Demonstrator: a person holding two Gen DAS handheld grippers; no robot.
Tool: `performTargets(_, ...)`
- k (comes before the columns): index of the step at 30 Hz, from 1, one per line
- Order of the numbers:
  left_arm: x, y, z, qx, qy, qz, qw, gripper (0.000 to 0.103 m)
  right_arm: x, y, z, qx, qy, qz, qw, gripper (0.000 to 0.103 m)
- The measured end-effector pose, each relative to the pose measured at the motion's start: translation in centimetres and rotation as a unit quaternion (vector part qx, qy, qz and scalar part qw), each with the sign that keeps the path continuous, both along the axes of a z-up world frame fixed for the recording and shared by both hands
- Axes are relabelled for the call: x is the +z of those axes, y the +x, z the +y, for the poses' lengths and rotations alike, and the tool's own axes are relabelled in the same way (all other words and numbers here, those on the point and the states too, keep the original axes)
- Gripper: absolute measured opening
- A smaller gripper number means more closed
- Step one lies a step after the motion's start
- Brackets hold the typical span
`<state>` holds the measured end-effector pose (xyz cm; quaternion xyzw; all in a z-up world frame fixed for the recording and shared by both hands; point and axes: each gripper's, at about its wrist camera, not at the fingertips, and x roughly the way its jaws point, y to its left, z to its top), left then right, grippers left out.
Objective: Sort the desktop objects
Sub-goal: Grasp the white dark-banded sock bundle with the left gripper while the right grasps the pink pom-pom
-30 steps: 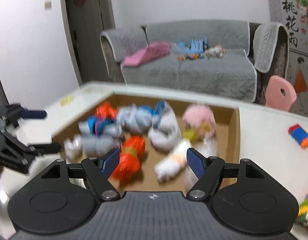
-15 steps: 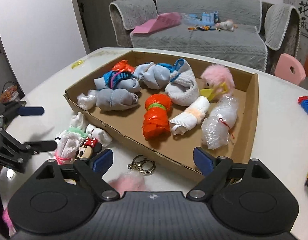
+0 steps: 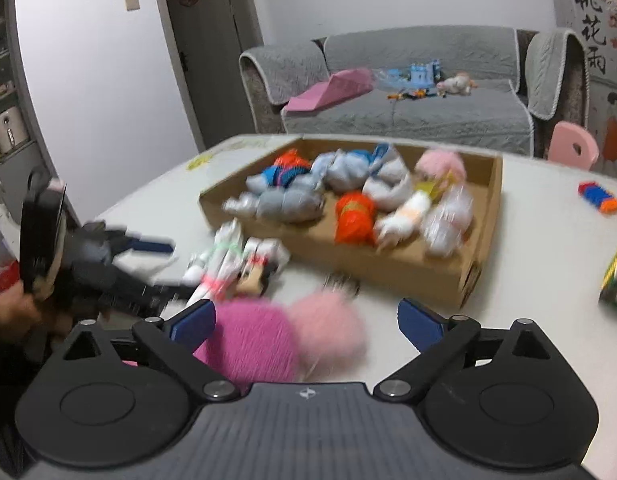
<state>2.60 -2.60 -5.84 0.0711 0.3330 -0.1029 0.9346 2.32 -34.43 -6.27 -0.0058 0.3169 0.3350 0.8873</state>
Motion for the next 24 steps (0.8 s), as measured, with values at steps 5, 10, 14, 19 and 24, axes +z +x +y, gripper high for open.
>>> performTargets(5,-0.3,0.5,-0.6,0.009,0.019,0.006,0.9998,0.103,0.1,2.5,-2.2,-0.063,0.085,0.039,0.994,0.098)
performTargets(10,-0.4,1.2,1.2,0.049,-0.014,0.028,0.9983,0.103,-1.3,4.6,-1.1,-0.085,0.07,0.074,0.991,0.086)
performTargets(14,-0.4,1.0,2.1,0.062,-0.018,0.031,0.9974,0.103,-2.0,4.5,1.7,-0.073,0.001,0.071,0.995,0.066)
performTargets(19,-0.4,0.5,2.4,0.056,-0.016,0.029,0.9979,0.103,-1.9,3.4,2.6,-0.059,-0.034,0.059,0.996,0.065)
performTargets(24,-0.3,0.5,2.4,0.059,-0.015,0.025,0.9978,0.1,-2.6,3.1,1.6,-0.059,-0.038,0.067,0.995,0.064)
